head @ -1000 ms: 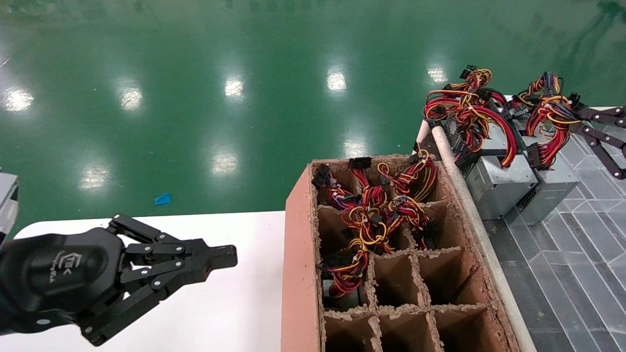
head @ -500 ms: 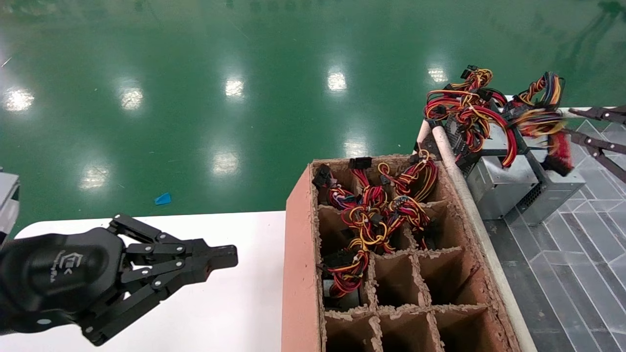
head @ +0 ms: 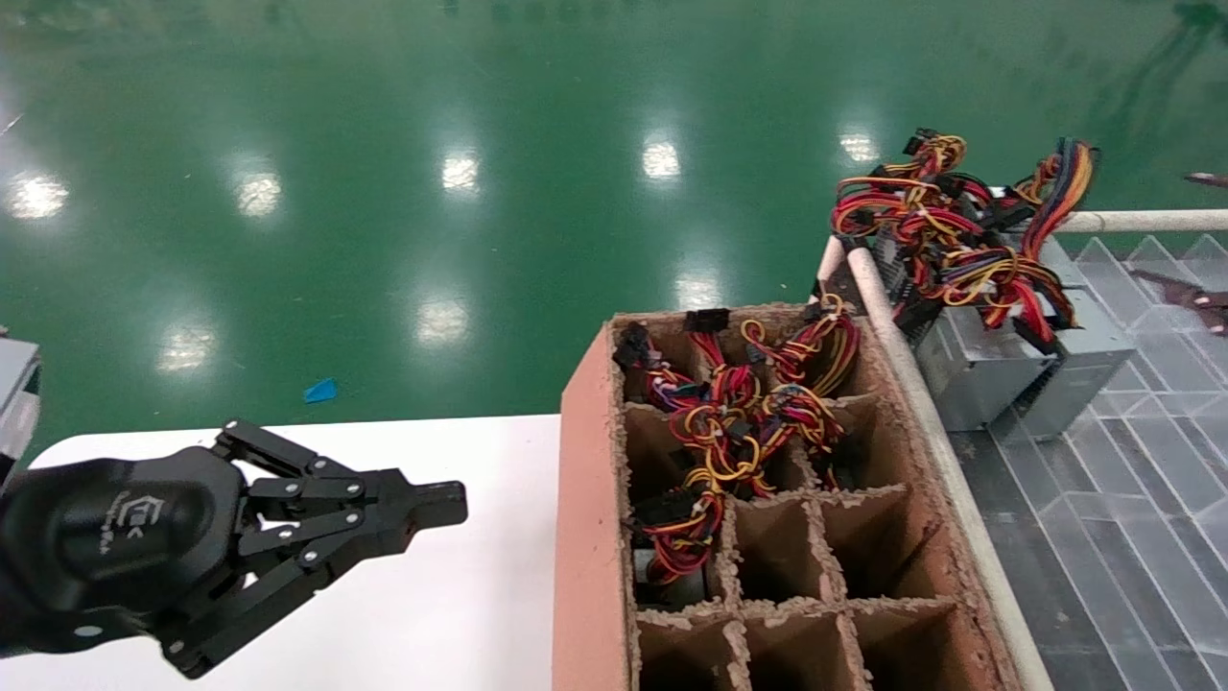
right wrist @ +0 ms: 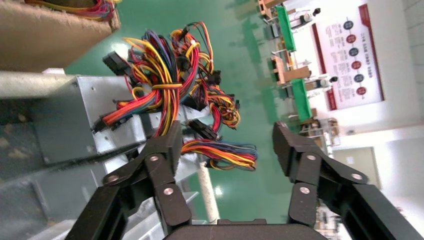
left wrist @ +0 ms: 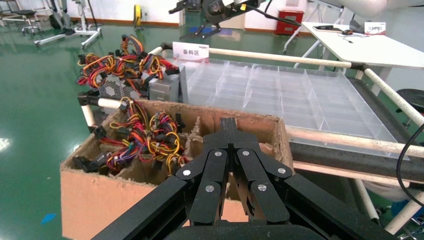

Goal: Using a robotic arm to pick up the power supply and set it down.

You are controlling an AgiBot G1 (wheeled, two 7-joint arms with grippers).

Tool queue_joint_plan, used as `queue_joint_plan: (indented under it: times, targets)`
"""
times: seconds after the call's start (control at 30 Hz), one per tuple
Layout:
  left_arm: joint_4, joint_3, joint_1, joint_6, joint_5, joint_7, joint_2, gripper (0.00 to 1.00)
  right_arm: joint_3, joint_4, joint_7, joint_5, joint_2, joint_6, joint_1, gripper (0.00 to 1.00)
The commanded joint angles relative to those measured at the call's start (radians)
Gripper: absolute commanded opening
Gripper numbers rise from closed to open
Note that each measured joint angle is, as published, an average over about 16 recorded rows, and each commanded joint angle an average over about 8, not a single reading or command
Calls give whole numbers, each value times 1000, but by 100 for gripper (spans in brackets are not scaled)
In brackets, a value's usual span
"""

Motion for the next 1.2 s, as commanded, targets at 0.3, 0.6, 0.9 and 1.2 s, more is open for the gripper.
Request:
queue_joint_plan:
  times: [0.3, 0.6, 0.9, 1.2]
  targets:
    - [0, 0, 0, 0, 0, 0, 0, 25, -31, 95, 161, 82, -19, -31, -44, 100]
    - [0, 0, 0, 0, 0, 0, 0, 100, -61, 189, 320, 163, -38, -58, -89, 100]
    - [0, 0, 0, 0, 0, 0, 0, 100, -91, 283, 480, 245, -58, -85, -134, 100]
    - [0, 0, 0, 0, 0, 0, 0, 100, -121, 376, 638, 325, -77, -112, -178, 100]
